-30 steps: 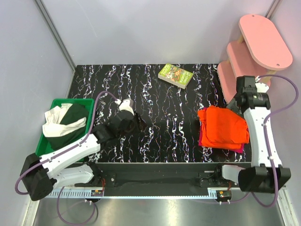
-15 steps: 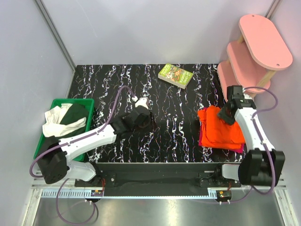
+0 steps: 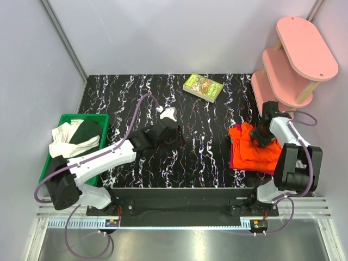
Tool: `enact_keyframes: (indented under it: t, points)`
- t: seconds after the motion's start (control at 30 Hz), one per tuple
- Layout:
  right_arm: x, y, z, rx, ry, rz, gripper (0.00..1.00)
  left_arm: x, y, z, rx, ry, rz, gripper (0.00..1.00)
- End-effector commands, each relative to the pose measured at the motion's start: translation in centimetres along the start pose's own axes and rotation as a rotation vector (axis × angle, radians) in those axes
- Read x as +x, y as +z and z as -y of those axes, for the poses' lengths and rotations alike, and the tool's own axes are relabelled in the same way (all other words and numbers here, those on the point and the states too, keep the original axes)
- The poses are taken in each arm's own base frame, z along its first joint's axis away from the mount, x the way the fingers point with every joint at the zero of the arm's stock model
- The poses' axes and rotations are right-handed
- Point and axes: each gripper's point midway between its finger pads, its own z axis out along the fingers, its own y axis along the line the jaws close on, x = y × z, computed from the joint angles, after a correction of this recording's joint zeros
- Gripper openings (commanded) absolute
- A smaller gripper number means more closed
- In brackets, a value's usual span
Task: Fold and stack the t-shirts
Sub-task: Put the neatly folded tshirt into the corner of the board with the right arm
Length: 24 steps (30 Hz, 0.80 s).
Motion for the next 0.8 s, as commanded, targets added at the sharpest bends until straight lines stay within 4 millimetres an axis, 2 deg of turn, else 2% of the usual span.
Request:
enact_keyframes:
  t: [0.0,0.07,0.17,0.2,0.27,0.3,0.43,0.47,0.63,0.77]
  points:
    - [3.0,1.3,2.2,0.049,-0.018,-0.088,0.47,-0.9,-0.3,1.0,0.002,0.006,0.027,0.42]
    - [2.0,0.4,1.3,-0.01,-0.059,-0.049,0.47,-0.7,-0.2,0.9,-0.002,0.006,0.024,0.42]
    - [0.1,-3.0,-1.0,-0.175,-0.066,0.05,0.46,-0.5,-0.1,1.0,-0.002,0.003,0.022,0.42]
    - [-0.9,-4.9,-1.9,-0.25,-0.054,0.107,0.46,-0.5,-0.1,1.2,-0.001,0.001,0.024,0.42]
    - [-1.8,-7.0,-2.8,-0.324,-0.035,0.165,0.47,-0.4,-0.2,1.3,0.002,0.003,0.023,0.42]
    - [-2.6,-8.9,-3.2,-0.38,-0.021,0.219,0.47,-0.2,-0.2,1.5,0.004,0.007,0.02,0.42]
    - [-5.2,-12.9,-3.1,-0.4,-0.004,0.34,0.49,0.0,-0.3,1.8,0.008,0.014,0.019,0.42]
    - [-5.3,-13.0,-2.7,-0.376,0.001,0.339,0.48,0.0,-0.2,1.9,0.009,0.013,0.018,0.42]
    - [-3.8,-10.5,0.3,-0.198,0.011,0.27,0.46,0.0,-0.4,2.8,0.031,0.02,0.018,0.42]
    - [-2.8,-8.7,1.7,-0.123,0.033,0.223,0.45,-0.2,-0.9,2.9,0.045,0.028,0.029,0.42]
